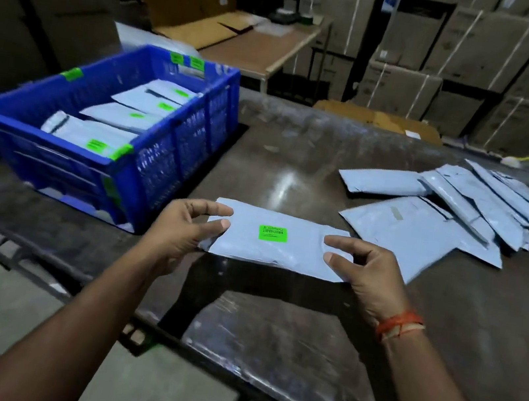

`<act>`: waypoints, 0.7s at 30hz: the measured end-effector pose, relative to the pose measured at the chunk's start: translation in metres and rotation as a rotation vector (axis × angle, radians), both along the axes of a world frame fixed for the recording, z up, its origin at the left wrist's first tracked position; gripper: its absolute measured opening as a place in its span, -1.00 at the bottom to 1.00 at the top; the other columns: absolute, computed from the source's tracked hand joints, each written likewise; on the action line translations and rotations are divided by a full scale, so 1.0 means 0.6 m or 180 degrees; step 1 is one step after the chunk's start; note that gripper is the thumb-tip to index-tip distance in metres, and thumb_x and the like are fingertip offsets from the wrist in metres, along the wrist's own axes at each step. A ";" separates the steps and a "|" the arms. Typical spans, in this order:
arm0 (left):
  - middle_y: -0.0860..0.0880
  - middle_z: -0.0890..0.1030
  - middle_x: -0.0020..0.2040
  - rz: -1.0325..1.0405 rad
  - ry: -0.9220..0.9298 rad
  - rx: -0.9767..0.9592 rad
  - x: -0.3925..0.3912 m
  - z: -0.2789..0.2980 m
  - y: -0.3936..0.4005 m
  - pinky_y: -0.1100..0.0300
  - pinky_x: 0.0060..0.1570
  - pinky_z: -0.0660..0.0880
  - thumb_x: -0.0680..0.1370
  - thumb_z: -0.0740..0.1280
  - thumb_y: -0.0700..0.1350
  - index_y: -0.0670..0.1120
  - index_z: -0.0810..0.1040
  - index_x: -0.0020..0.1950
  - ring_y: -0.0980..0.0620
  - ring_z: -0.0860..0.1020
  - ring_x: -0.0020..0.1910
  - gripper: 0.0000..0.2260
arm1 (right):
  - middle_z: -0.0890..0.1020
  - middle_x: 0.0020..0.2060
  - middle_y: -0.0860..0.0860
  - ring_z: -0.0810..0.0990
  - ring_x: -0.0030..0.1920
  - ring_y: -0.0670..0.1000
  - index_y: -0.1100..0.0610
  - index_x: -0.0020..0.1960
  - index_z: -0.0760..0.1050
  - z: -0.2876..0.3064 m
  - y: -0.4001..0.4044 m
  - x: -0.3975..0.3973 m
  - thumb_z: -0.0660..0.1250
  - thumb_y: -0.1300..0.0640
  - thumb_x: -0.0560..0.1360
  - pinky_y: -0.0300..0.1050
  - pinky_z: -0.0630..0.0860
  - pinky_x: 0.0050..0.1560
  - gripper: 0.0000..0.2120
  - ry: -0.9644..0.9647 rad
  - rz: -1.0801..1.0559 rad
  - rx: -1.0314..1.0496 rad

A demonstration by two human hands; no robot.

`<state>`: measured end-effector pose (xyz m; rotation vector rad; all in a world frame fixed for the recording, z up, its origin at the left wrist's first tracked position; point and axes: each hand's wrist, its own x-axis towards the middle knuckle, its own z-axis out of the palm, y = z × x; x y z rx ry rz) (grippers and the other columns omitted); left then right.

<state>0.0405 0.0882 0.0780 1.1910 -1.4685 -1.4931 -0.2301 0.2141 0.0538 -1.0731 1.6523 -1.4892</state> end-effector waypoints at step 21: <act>-0.03 0.65 -0.29 0.0148 -0.0533 -0.0689 0.311 0.198 -0.402 0.31 -0.43 0.43 0.50 0.49 -0.25 -0.17 0.69 0.06 0.18 0.47 -0.50 -0.85 | 0.44 -0.51 -0.16 0.39 -0.44 -0.13 0.12 -0.04 0.69 0.184 -0.397 0.318 0.47 0.30 0.46 -0.25 0.44 -0.41 -0.87 0.0294 0.0154 -0.0393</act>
